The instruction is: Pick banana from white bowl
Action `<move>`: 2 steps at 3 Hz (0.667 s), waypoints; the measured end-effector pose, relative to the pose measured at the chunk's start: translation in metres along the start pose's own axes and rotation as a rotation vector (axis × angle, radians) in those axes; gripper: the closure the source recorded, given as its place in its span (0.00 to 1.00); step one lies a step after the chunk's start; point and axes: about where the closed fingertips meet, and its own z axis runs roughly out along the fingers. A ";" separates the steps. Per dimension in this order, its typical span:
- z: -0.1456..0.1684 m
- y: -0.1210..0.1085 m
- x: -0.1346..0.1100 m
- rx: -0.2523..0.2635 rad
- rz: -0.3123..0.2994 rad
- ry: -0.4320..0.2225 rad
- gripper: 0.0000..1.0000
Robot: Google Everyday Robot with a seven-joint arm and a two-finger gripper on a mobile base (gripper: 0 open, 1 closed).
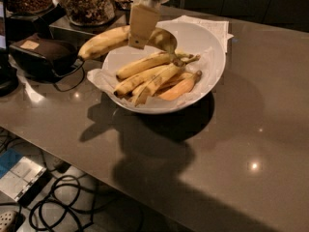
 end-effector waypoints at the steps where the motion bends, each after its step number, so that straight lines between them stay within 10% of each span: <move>1: -0.016 0.021 -0.034 -0.006 -0.073 -0.024 1.00; 2: -0.026 0.045 -0.074 -0.026 -0.179 -0.036 1.00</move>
Offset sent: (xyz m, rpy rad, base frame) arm -0.0836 0.1044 0.0454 -0.0900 0.0070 0.3160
